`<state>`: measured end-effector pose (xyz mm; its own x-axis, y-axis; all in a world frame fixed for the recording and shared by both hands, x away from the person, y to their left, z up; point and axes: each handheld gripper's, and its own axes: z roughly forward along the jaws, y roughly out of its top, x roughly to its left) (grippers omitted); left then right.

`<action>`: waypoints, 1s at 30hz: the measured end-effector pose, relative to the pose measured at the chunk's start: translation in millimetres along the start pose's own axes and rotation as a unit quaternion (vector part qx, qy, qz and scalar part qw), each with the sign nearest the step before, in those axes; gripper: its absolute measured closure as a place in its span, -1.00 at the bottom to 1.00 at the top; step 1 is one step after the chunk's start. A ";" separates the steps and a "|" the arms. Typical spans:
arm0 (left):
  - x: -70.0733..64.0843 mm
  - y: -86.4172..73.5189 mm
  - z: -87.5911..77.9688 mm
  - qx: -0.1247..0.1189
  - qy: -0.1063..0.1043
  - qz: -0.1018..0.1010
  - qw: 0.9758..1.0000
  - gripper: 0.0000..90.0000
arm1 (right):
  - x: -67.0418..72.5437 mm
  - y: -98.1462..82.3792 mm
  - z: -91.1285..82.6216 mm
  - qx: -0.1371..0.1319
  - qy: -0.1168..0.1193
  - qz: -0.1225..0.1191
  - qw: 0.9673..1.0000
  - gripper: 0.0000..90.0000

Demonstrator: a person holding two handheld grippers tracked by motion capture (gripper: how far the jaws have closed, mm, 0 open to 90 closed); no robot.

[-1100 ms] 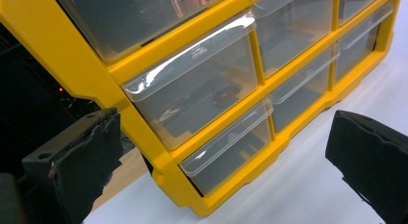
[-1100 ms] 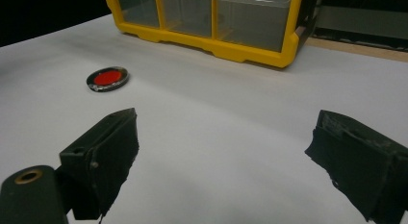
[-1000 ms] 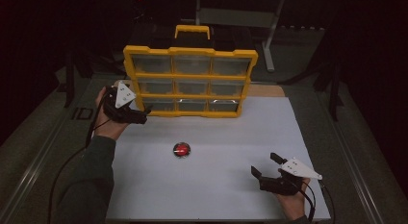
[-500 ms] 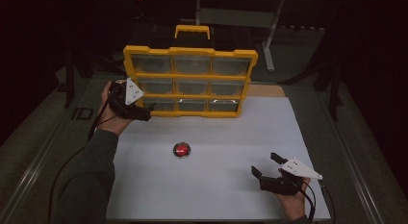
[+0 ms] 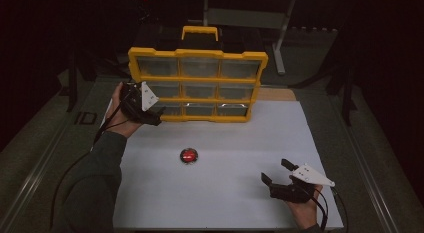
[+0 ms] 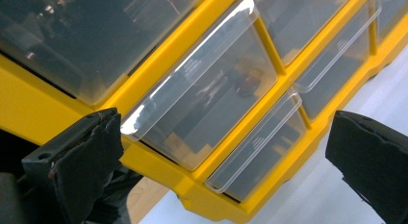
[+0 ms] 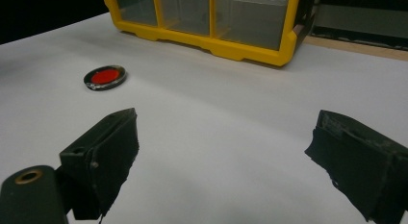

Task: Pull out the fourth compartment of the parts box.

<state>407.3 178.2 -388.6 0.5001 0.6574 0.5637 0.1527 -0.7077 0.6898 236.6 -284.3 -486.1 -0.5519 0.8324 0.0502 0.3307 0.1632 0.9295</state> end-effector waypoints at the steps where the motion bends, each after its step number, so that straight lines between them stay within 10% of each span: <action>1: -0.9 0.2 0.7 0.003 0.001 0.005 1.000 -1.00 | -0.2 0.0 0.1 0.000 0.000 0.000 1.000 -0.81; 30: -15.1 11.9 25.4 0.038 0.073 0.109 0.991 -1.00 | -0.6 -0.5 -0.5 0.000 0.001 0.000 1.000 -0.81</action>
<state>423.2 153.3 -400.5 0.4000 0.5135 0.7592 0.1216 -0.8507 0.5113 236.4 -285.1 -486.4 -0.5532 0.8314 0.0516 0.3306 0.1623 0.9297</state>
